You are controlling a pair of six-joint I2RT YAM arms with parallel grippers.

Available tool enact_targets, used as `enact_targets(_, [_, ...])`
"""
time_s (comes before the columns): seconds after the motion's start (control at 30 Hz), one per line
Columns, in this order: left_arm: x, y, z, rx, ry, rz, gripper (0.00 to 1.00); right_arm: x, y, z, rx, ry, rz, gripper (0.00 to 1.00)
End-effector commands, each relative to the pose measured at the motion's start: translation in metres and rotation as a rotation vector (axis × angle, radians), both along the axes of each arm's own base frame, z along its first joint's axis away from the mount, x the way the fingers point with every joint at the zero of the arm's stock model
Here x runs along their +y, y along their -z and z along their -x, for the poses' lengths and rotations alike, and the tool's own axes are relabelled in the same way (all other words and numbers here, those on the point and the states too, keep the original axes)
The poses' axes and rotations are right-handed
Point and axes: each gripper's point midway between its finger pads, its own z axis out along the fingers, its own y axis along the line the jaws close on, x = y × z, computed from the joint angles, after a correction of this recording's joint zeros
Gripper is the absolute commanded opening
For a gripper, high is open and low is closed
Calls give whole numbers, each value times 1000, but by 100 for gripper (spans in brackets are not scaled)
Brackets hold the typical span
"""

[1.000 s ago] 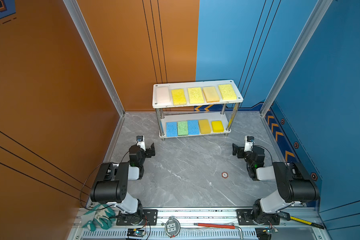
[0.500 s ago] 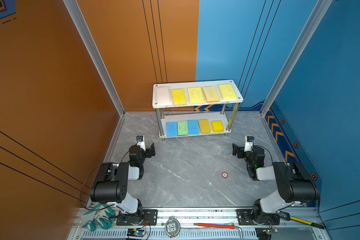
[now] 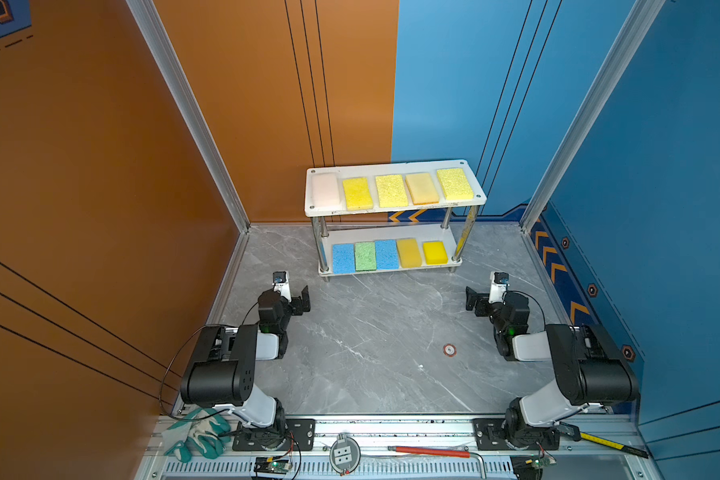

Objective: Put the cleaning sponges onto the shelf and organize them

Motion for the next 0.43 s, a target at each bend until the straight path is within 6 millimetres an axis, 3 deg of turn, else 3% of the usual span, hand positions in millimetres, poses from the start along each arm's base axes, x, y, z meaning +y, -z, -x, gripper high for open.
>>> enact_targets(0.0, [-4, -2, -1, -12, 19, -8, 98, -4, -10, -4, -16, 27, 3, 100])
enact_targets(0.4, [-6, 0, -2, 8, 5, -35, 98, -4, -9, -4, -16, 27, 3, 100])
